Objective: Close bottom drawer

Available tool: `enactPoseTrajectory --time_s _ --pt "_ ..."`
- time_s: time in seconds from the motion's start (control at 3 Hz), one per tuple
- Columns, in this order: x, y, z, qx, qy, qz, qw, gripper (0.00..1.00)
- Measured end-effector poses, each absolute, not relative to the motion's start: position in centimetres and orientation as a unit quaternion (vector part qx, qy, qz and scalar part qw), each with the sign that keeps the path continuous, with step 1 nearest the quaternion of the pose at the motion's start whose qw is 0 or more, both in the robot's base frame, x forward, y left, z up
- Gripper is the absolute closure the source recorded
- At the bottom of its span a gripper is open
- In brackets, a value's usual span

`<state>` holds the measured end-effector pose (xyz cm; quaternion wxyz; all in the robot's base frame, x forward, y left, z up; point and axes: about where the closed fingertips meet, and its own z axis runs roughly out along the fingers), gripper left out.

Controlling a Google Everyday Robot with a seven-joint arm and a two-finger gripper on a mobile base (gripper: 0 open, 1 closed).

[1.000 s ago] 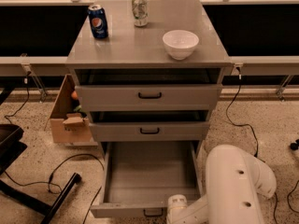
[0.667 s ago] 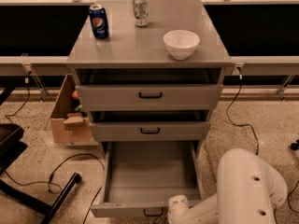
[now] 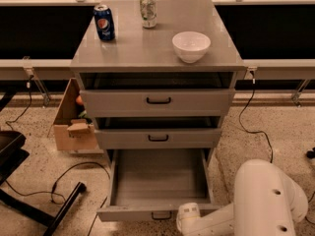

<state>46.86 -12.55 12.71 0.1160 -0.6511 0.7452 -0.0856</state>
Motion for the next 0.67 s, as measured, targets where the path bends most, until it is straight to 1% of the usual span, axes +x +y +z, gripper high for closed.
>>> enactPoseTrajectory --time_s 0.67 --pt "51.3 -12.1 11.4 -0.666 0.730 -0.075 0.132 1.00"
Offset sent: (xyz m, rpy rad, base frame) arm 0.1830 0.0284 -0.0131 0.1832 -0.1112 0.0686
